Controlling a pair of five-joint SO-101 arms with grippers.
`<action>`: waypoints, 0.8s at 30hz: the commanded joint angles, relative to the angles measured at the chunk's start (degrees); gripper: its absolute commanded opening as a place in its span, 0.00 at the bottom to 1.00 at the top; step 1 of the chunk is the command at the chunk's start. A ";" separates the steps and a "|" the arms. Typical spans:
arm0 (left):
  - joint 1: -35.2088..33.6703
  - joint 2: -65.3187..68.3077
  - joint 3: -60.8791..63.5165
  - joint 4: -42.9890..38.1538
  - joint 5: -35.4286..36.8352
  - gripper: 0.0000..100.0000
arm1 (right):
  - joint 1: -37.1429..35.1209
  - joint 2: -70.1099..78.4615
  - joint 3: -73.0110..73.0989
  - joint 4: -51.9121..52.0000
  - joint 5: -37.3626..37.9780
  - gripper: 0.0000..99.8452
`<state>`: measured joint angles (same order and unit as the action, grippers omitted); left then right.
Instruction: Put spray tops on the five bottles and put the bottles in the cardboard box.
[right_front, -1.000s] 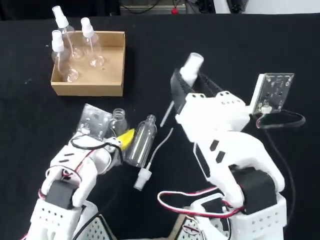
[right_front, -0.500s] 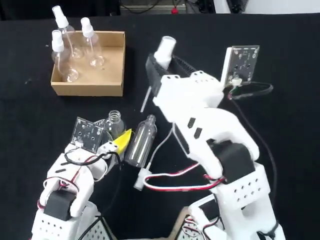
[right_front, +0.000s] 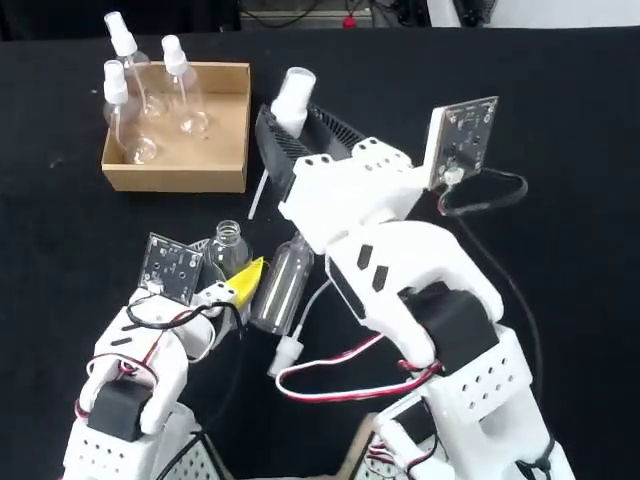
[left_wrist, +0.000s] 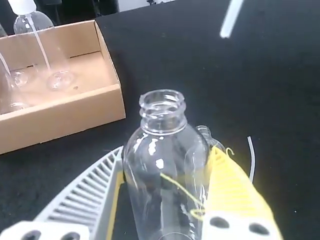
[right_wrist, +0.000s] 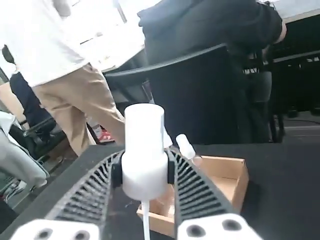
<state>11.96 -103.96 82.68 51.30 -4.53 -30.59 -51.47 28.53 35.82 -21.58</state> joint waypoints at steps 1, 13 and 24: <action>-0.31 -0.53 -1.98 0.18 0.53 0.18 | -1.67 0.66 -1.89 -1.76 0.70 0.02; -0.31 -0.53 -2.51 0.26 0.53 0.18 | -2.20 0.66 7.34 -12.22 0.79 0.02; -0.31 -0.53 -2.51 0.18 0.44 0.18 | -2.46 1.27 9.54 -12.22 0.79 0.02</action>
<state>11.96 -103.96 82.68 51.30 -4.53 -32.26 -51.47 38.02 25.27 -21.32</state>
